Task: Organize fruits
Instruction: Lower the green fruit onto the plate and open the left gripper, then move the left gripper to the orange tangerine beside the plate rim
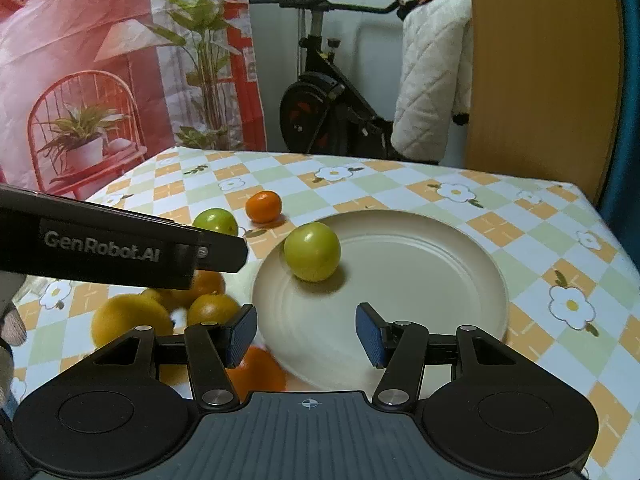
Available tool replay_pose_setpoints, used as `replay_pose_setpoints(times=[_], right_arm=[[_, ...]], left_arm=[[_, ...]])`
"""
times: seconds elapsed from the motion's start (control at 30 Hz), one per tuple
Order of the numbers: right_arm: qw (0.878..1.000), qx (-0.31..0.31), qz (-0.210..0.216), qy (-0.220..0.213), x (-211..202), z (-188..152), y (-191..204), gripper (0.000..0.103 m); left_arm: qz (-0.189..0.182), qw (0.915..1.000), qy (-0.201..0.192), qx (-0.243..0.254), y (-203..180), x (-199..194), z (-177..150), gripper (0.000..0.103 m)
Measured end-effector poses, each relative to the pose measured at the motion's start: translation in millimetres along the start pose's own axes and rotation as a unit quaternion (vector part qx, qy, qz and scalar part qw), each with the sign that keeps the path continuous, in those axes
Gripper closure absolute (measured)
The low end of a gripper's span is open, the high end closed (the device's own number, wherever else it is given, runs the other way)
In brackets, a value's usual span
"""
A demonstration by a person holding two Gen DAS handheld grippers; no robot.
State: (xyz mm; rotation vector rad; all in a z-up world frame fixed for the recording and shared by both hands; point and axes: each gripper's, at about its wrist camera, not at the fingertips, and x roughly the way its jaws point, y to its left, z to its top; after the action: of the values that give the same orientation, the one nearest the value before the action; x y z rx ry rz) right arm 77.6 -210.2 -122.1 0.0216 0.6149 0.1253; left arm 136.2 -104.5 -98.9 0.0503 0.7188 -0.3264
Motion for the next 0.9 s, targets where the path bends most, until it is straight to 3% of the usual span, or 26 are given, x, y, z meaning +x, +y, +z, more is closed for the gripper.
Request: replay_pose_setpoints(times=[0.2,0.37,0.53,0.67,0.9], right_arm=[[0.999,-0.034,-0.003,-0.003,-13.1,-9.5,12.1,0.052],[0.999,-0.048,0.003,0.001,-18.1,-14.8,21.5,0.052],[0.998,-0.059,0.016,0.012,-18.4,-21.2,28.2,0.052],[0.998,-0.059,0.024,0.018,-17.9,-24.7,31.5,0.054],[0.998,-0.047,0.038,0.026,-15.5,-28.4,28.8,0.058]], left_arm=[[0.011,0.9999,0.011,0.0,2.7,-7.0,-8.5,0.041],[-0.009,0.9998,0.015,0.0,3.3,-11.1,-15.1,0.042],[-0.012,0.9986,-0.001,-0.052,16.8,-13.8,-21.1,0.042],[0.0,0.9963,0.009,-0.085,26.0,-10.6,-26.1,0.042],[-0.012,0.9964,-0.001,-0.083,23.1,-11.7,-29.3,0.042]])
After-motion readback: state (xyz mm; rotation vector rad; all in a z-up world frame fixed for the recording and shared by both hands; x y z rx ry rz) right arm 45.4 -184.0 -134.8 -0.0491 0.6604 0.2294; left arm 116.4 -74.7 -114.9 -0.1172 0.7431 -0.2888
